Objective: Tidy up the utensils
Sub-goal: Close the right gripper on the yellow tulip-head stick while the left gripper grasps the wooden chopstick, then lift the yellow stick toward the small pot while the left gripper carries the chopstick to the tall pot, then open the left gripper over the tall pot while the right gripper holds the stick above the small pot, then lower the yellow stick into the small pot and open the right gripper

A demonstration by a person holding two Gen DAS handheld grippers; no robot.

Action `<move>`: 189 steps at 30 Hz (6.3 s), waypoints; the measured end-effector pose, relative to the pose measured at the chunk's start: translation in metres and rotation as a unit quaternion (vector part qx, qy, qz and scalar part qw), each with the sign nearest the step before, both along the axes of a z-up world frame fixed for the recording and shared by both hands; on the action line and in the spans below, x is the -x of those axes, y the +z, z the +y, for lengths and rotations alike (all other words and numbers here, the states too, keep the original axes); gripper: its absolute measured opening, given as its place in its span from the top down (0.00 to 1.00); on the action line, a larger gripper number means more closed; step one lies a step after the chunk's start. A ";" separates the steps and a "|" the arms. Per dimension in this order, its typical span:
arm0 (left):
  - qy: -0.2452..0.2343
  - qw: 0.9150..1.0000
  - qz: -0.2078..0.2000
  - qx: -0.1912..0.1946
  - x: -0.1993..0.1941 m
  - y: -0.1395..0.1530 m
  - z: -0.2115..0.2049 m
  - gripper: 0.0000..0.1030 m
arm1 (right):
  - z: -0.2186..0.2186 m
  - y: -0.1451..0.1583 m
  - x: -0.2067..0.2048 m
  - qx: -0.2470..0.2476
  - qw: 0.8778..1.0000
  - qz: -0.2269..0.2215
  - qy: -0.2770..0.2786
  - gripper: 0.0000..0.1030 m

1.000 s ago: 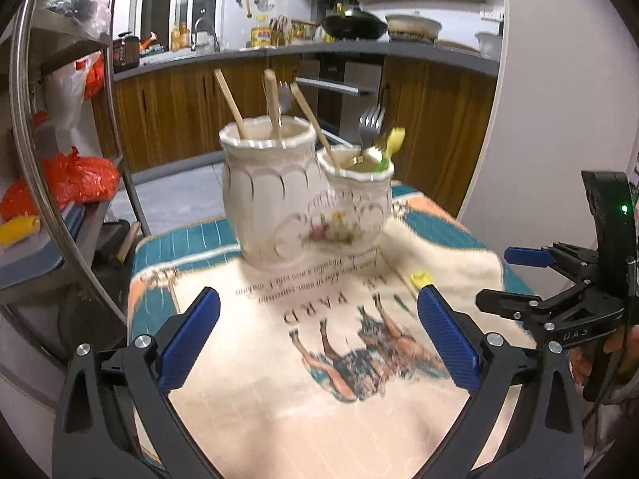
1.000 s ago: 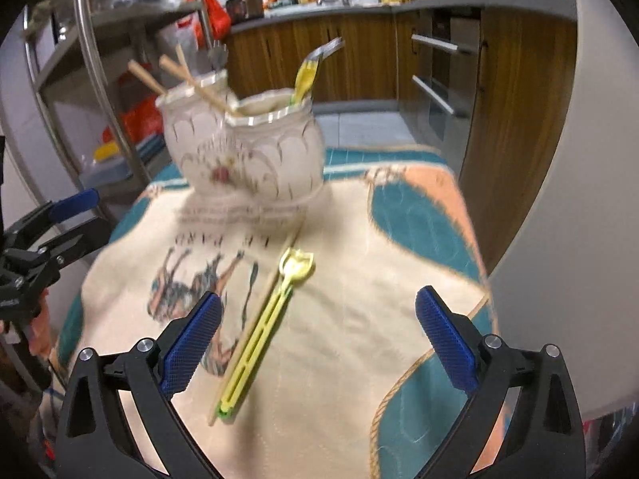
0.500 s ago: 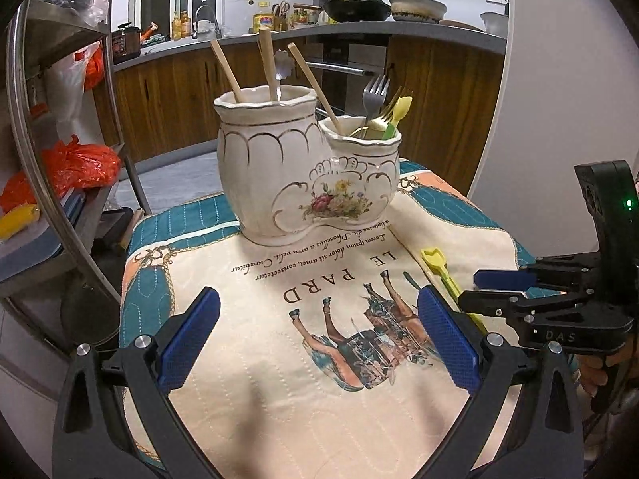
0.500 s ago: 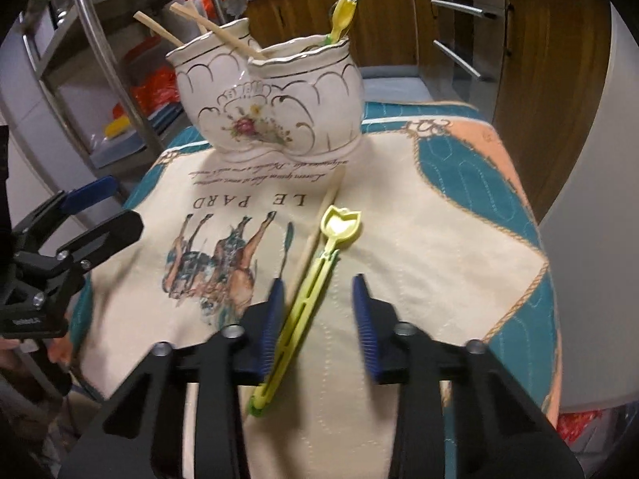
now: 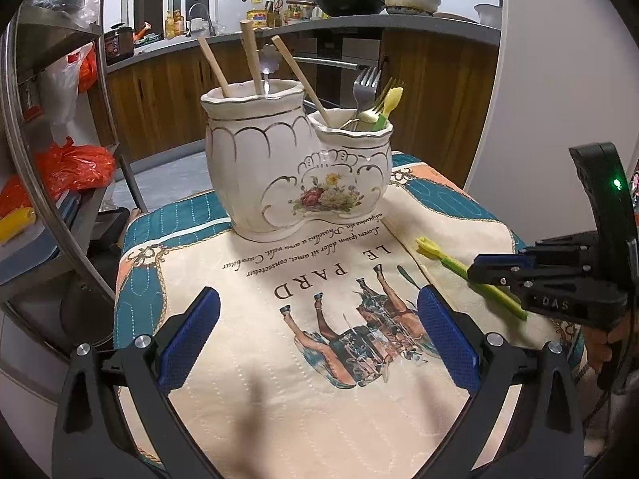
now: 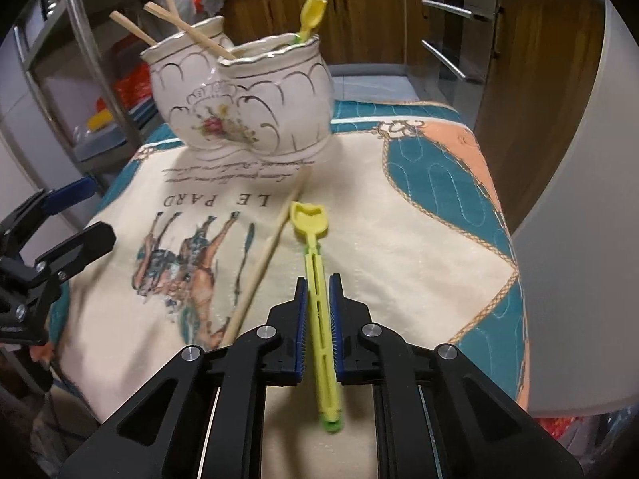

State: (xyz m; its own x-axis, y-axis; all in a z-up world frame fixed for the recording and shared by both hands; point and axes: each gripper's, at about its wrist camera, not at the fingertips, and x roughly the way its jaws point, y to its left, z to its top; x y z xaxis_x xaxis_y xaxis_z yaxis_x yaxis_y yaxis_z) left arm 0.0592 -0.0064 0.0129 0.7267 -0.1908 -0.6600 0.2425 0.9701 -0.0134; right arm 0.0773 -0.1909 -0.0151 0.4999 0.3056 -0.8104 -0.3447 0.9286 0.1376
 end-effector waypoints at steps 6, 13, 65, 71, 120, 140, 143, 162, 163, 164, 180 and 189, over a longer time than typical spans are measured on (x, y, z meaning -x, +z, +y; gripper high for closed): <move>-0.010 1.000 0.012 -0.004 -0.003 -0.003 -0.011 0.05 | 0.006 -0.006 -0.006 0.015 1.000 -0.003 0.018 0.78; -0.025 0.999 0.027 -0.010 -0.008 -0.004 -0.035 0.05 | -0.010 0.000 -0.007 -0.010 0.999 -0.015 0.039 0.89; -0.043 0.986 -0.136 0.088 0.018 0.106 0.061 0.94 | 0.004 0.109 -0.025 -0.143 0.971 -0.183 0.060 0.89; -0.015 0.977 -0.145 0.154 -0.039 0.113 0.082 0.94 | 0.011 0.120 -0.062 -0.197 0.959 -0.197 0.043 0.89; -0.040 0.934 -0.248 0.254 -0.147 0.067 0.079 0.94 | 0.054 0.079 -0.129 -0.246 0.932 -0.264 0.017 0.89; -0.050 0.953 -0.223 0.198 -0.112 0.073 0.083 0.94 | 0.062 0.079 -0.123 -0.248 0.925 -0.285 0.025 0.89; -0.047 0.954 -0.221 0.196 -0.109 0.073 0.086 0.94 | 0.060 0.072 -0.120 -0.243 0.928 -0.280 0.022 0.89; -0.036 0.958 -0.218 0.183 -0.077 0.084 0.090 0.94 | 0.075 0.074 -0.112 -0.184 0.926 -0.330 0.023 0.90; -0.036 0.958 -0.218 0.184 -0.077 0.085 0.090 0.94 | 0.076 0.071 -0.111 -0.177 0.925 -0.334 0.024 0.90; -0.036 0.958 -0.218 0.184 -0.077 0.084 0.090 0.94 | 0.075 0.068 -0.110 -0.175 0.925 -0.337 0.022 0.90; -0.042 0.958 -0.218 0.182 -0.067 0.087 0.083 0.94 | 0.050 0.056 -0.089 -0.174 0.939 -0.297 0.015 0.89; -0.034 0.966 -0.201 0.162 -0.062 0.089 0.078 0.88 | 0.043 0.063 -0.074 -0.159 0.944 -0.290 0.015 0.66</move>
